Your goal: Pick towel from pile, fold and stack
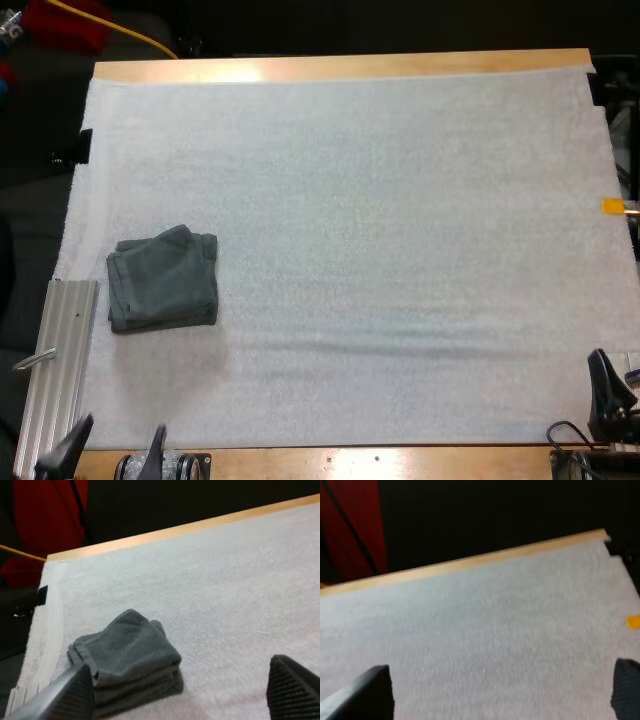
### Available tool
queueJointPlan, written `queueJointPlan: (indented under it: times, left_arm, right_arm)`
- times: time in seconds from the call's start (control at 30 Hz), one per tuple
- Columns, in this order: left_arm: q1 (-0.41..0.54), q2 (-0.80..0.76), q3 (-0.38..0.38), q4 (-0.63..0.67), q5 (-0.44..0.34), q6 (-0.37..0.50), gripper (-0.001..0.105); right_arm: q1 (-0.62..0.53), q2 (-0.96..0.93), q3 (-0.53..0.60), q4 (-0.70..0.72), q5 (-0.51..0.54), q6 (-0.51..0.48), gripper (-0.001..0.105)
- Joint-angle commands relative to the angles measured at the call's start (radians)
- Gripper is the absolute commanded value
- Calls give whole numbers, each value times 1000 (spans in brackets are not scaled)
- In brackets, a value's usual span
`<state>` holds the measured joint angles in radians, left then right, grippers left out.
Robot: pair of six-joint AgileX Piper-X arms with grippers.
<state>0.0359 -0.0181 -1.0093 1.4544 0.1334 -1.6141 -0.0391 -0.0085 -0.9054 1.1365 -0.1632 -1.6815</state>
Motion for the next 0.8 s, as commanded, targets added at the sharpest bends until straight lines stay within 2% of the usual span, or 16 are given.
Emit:
queueJointPlan:
  times: [0.0, 0.37, 0.57, 0.67, 0.77]
  left_arm:
    - [-1, -139, 25, -44, 5, 4, 68]
    - [-1, -135, 282, -284, 5, 21, 68]
    - [-1, -135, 419, -375, 5, 26, 68]
    - [-1, -135, 461, -377, 5, 26, 68]
    - [-1, -132, 471, -392, 5, 26, 68]
  right_arm:
    - [-1, -46, 10, -39, 3, -7, 85]
    - [-1, -44, 198, -194, 3, -8, 85]
    - [-1, -43, 295, -219, 3, -8, 85]
    - [-1, -43, 332, -219, 3, -12, 85]
    - [-1, -43, 365, -214, 3, -13, 85]
